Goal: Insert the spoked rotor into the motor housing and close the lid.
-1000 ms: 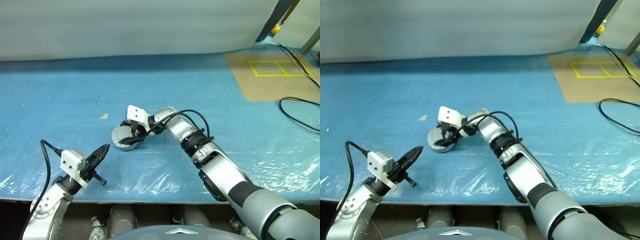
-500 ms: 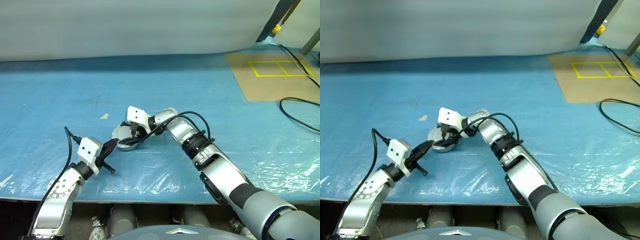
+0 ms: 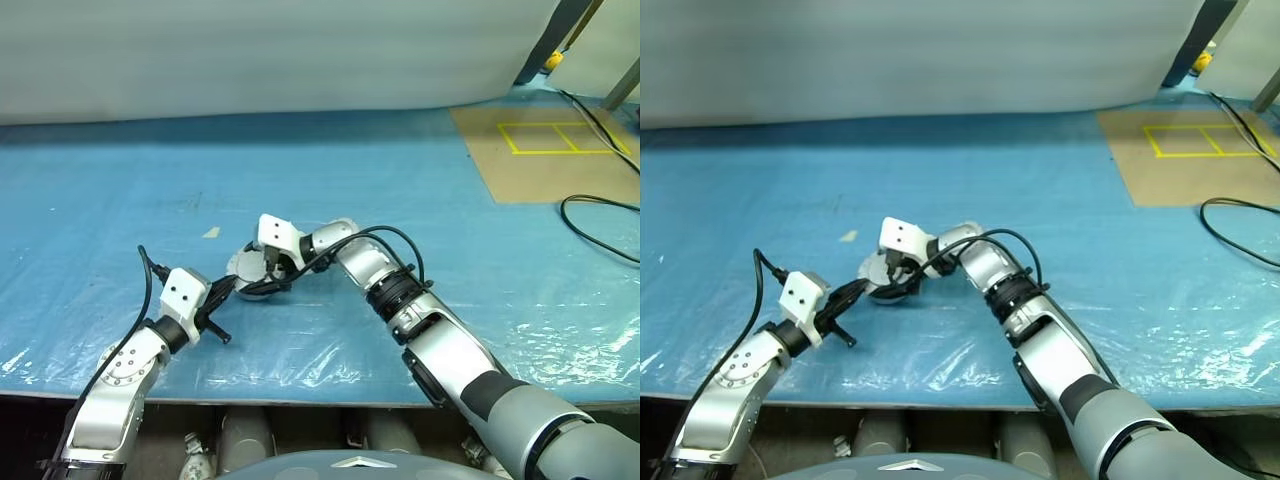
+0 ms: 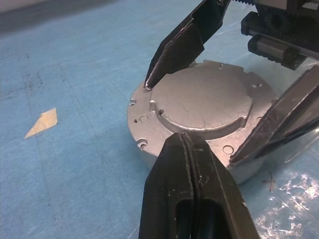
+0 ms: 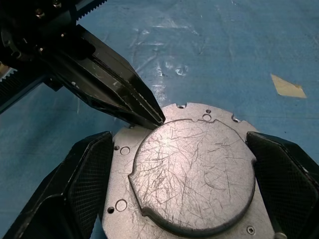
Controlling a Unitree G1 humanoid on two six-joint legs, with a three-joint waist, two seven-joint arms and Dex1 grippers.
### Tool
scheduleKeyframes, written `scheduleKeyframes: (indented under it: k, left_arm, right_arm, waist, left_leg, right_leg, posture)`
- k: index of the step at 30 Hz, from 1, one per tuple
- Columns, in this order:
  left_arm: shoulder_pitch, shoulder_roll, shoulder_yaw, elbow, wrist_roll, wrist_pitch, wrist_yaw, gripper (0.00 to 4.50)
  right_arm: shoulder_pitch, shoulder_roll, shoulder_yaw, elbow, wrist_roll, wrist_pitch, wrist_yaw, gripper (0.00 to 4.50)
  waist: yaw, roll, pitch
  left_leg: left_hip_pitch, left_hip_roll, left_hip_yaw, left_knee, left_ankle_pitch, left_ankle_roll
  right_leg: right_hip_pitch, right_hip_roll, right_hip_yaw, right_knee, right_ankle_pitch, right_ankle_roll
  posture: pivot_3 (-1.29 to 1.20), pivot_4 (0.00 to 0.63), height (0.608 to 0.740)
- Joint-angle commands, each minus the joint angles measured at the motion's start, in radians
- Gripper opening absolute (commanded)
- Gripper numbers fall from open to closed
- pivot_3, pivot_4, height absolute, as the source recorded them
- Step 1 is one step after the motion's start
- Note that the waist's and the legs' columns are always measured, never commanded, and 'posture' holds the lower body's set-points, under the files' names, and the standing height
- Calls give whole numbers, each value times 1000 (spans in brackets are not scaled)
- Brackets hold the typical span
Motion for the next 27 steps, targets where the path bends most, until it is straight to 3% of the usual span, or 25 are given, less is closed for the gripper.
scheduleKeyframes:
  k: [1, 7, 13, 27]
  left_arm:
    - [10, 14, -12, 7, 9, 26, -6, 0]
    - [9, 18, -10, 7, 8, 30, -10, 0]
    - [9, 21, -10, 6, 8, 29, -11, 0]
    - [7, 24, -11, 10, 11, 17, -11, 0]
  right_arm:
    - [18, 3, -43, -47, 70, 18, 44, 4482]
    - [4, 13, -150, -64, 165, 68, 2, 4482]
    - [7, -17, -159, -38, 141, 142, -58, 4482]
    - [-2, -88, -188, -85, 288, 810, -26, 4482]
  waist:
    - [0, 0, 0]
    - [-1, 0, 0]
    - [0, 0, 0]
    - [1, 0, 0]
  left_leg:
    - [-1, 0, 0, 0, 0, 0]
    - [-4, 0, 0, -3, 0, 0]
    - [-6, 0, 0, -5, 0, 0]
    - [-6, 0, 0, -6, 0, 0]
  right_leg:
    - [0, 0, 0, -1, 0, 0]
    - [-3, 1, -1, -5, 0, 0]
    - [-3, 1, -2, -9, 0, 0]
    - [-2, 1, -2, -9, 0, 0]
  posture:
    - [0, 150, 740]
    - [0, 150, 740]
    - [0, 150, 740]
    - [0, 150, 740]
